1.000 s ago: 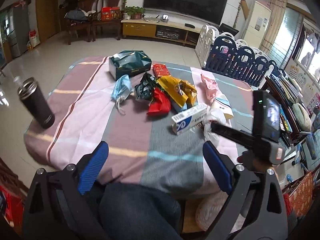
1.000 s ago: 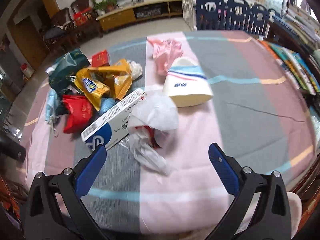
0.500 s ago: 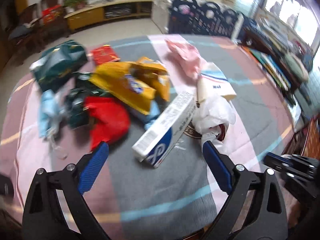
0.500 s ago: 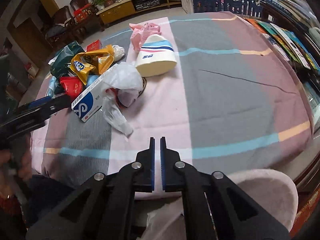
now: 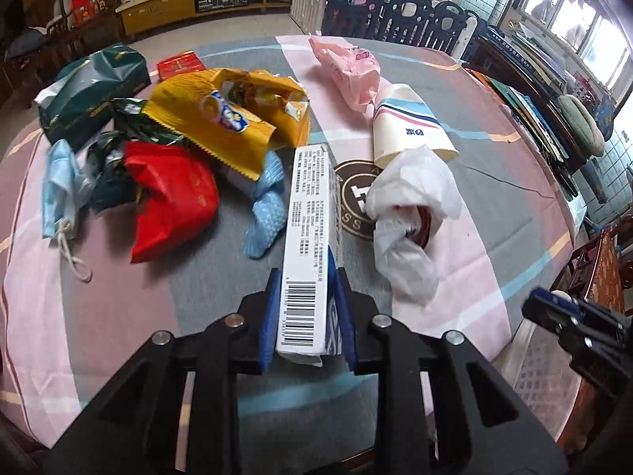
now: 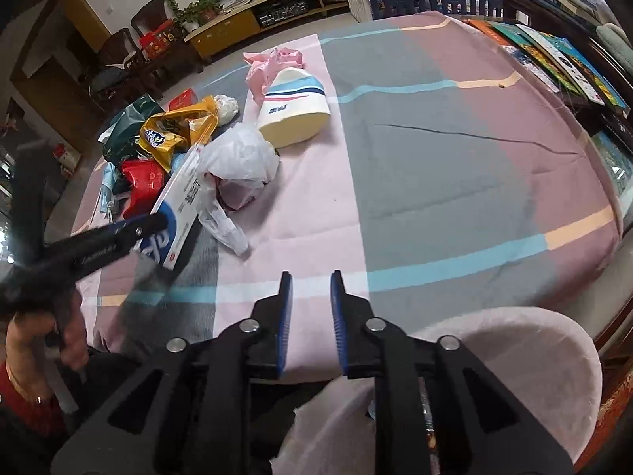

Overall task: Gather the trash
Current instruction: 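Grasp the white plastic bag with the right tool while the left tool grasps the white medicine box, then carry both items over the wastebasket and open the right tool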

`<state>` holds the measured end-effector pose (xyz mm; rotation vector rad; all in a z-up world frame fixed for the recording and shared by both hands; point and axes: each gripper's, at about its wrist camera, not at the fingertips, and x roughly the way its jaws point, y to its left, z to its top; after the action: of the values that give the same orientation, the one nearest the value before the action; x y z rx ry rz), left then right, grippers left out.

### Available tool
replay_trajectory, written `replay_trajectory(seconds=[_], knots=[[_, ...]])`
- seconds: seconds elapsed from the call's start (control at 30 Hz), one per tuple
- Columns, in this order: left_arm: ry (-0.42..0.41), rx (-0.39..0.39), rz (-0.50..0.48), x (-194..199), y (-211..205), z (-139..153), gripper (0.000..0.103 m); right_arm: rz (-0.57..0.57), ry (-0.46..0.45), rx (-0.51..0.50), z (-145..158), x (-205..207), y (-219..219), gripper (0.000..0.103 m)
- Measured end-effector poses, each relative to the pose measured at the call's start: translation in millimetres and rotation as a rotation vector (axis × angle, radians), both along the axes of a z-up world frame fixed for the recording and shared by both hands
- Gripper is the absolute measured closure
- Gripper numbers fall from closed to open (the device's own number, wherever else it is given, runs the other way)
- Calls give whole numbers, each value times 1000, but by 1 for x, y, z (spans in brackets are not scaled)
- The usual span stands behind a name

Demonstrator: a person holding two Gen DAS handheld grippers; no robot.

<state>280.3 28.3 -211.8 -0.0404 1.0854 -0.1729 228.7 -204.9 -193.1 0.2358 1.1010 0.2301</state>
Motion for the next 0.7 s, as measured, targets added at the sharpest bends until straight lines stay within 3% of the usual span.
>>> replay_trajectory(seconds=[0.07, 0.13, 0.33, 0.4, 0.43, 0.47, 0.57, 0.7], knots=[[-18, 0, 40, -22, 10, 7, 76, 2, -21, 2, 2, 15, 15, 38], [-45, -21, 95, -47, 23, 17, 76, -25, -69, 1, 8, 32, 30, 19], [-116, -82, 202, -96, 49, 36, 76, 27, -57, -135, -10, 88, 86, 16], [-116, -101, 215, -99, 53, 34, 76, 34, -22, -192, -26, 93, 98, 28], [-111, -101, 222, -100, 54, 33, 76, 49, -4, -187, -31, 93, 103, 53], [-105, -100, 234, -98, 57, 31, 76, 61, 13, -175, -34, 91, 104, 66], [-108, -119, 256, -98, 58, 29, 76, 82, -23, -178, -27, 77, 103, 78], [-150, -103, 256, -108, 52, 40, 76, 89, -78, -168, -3, 53, 87, 79]])
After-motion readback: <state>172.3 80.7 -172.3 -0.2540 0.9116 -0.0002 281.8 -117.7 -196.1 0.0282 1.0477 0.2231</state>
